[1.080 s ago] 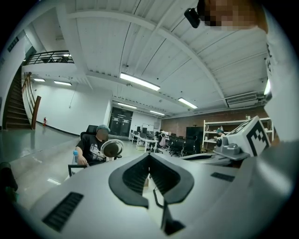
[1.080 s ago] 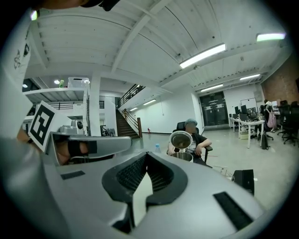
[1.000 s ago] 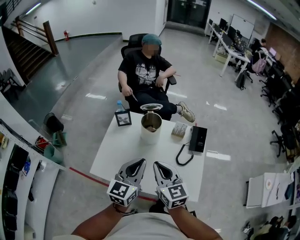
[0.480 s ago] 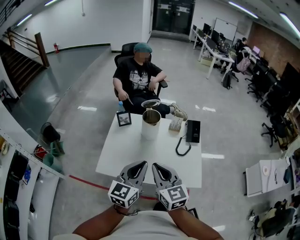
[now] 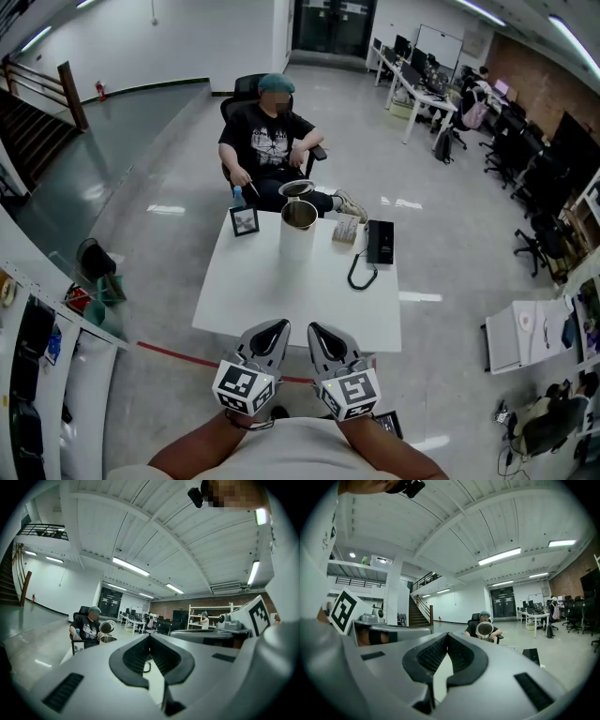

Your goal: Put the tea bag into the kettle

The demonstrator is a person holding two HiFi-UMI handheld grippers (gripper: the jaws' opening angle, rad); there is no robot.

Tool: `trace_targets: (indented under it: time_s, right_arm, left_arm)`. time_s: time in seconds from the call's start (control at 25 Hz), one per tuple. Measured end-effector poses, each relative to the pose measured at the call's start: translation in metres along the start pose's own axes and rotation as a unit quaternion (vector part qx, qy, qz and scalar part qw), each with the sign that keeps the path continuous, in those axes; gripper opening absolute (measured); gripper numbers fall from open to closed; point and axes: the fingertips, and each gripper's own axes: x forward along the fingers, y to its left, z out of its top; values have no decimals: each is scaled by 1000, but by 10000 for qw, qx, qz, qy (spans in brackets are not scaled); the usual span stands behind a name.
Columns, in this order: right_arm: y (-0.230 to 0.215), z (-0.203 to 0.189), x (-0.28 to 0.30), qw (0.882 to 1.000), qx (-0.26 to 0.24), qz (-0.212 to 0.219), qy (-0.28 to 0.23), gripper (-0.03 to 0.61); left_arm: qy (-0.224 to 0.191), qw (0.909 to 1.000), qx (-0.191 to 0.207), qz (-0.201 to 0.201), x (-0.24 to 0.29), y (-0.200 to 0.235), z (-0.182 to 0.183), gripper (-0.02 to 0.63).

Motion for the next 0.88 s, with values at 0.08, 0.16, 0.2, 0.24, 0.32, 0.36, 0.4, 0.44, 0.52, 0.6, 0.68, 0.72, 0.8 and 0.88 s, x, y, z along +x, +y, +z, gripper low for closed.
trace_targets:
  time_s: [0.08,0.16,0.2,0.24,0.32,0.36,0.4,0.44,0.52,0.6,0.68,0.72,0.8,0.88]
  right_arm:
    - [2,1,-4,10000,-7,27,-43,12]
    - [2,0,-7,10000,21,73,-39,12]
    - [1,0,-9,10000,31,83,-24,12]
    - [-1,-1,-11,10000,41,83,-7,12]
    - [-3,1,-15,10000,60,62,-8,12]
    - [-4,2,-17,10000,59,49,-28,12]
    - [-4,3,-20,10000,50,39,-48,12]
    - [-4,4,-21,10000,41,36,-61,12]
    - [-3,5,-23,10000,25,49,-62,12]
    - [-3,6,-24,10000,-9,58,-75,12]
    - [-3,8,-24,9999,-34,45,-113,12]
    - [-3,8,-23,9999,-28,36,-124,12]
    - [-1,7,-23,9999,-12,39,-122,12]
    - [2,6,-23,9999,-28,41,-112,12]
  left_arm:
    - [15,10000,14,6,-3,-5,-1,9]
    - [9,10000,41,24,-5,-11,-1,9]
    - [-4,10000,56,38,-6,-13,0,9]
    - [-17,10000,61,53,-6,-16,2,9]
    - [-36,10000,46,75,-7,-21,4,8]
    - [-44,10000,48,75,-8,-24,5,9]
    - [-49,9999,56,73,-8,-26,6,9]
    - [-53,9999,56,77,-8,-27,6,9]
    - [-59,9999,26,100,-9,-27,7,8]
    - [-69,9999,29,109,-10,-28,7,9]
    - [-85,9999,48,104,-10,-27,8,8]
    - [-96,9999,41,100,-10,-26,8,9]
    - [-120,9999,33,76,-11,-25,10,9]
    - [-141,9999,51,38,-11,-25,11,9]
